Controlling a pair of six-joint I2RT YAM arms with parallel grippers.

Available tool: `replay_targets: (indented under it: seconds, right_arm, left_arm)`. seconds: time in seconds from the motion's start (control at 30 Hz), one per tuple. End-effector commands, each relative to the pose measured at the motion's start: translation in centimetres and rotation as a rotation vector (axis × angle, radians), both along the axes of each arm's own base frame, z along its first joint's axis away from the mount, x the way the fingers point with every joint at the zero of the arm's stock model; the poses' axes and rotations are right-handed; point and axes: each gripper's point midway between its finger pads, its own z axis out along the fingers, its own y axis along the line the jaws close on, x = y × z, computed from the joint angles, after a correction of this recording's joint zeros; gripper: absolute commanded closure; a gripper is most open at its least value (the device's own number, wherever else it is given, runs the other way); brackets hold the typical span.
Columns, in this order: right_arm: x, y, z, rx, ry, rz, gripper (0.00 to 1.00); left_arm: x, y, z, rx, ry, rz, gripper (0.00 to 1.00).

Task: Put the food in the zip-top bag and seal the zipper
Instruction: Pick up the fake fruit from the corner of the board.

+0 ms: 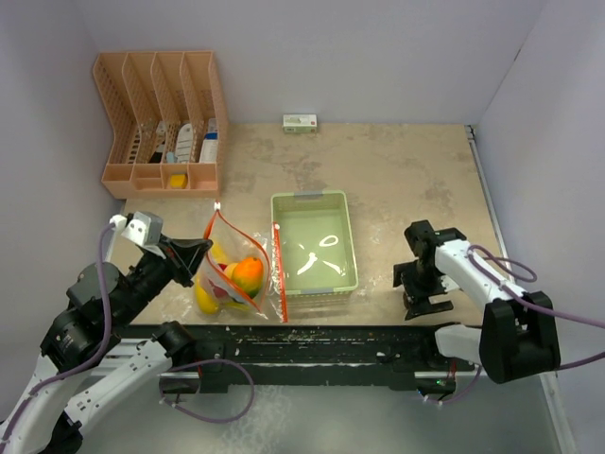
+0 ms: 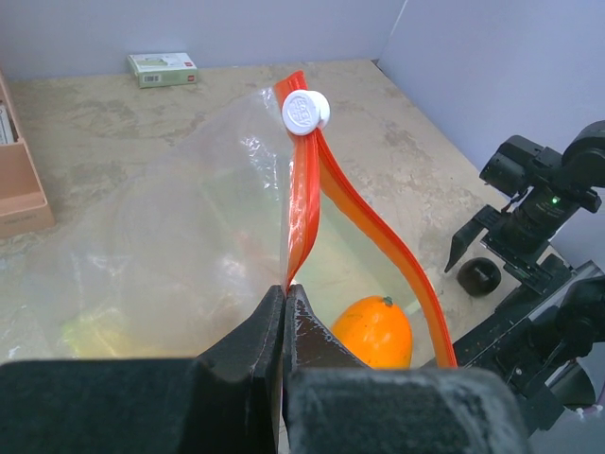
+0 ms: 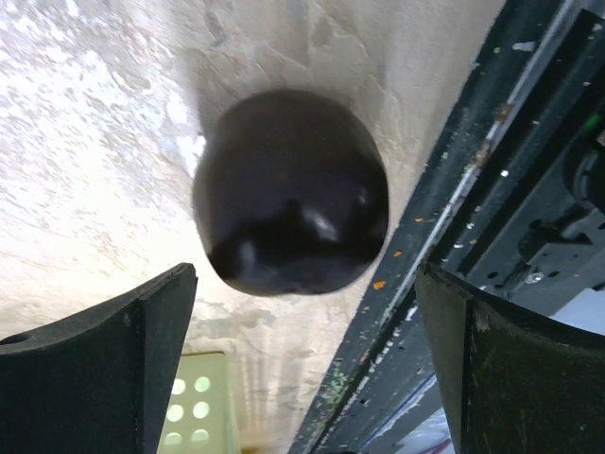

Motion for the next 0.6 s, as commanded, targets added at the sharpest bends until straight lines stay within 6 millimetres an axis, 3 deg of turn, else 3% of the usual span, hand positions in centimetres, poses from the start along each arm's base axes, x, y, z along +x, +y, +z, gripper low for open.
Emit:
replay_targets:
  seconds: [0.0,0.17,0.37,0.57]
  right_arm:
    - [0.9,-0.3,-1.0,0.009,-0.015,-0.055,0.0]
    - [0.7,-0.6,-3.2,0.041,-0.036,-0.08,0.03]
    - [2.3,-1.4,-2.9,0.014,-0.06,-0.031,0.14]
    - [3.8,-1.7,-3.3,0.025,-0.109,0.004,0.77]
  left_arm:
    - [0.1,-0.3,1.3,-0.015,-0.061,-0.017,1.0]
    - [0.3,-0.3,0.7,0.006,-0.058,-0.016,1.0]
    - [0.5,-0.3,0.3,0.01,-0.048,-0.003,1.0]
    - [0.6,-0.4,0.0,0.011,-0.037,0.0,1.0]
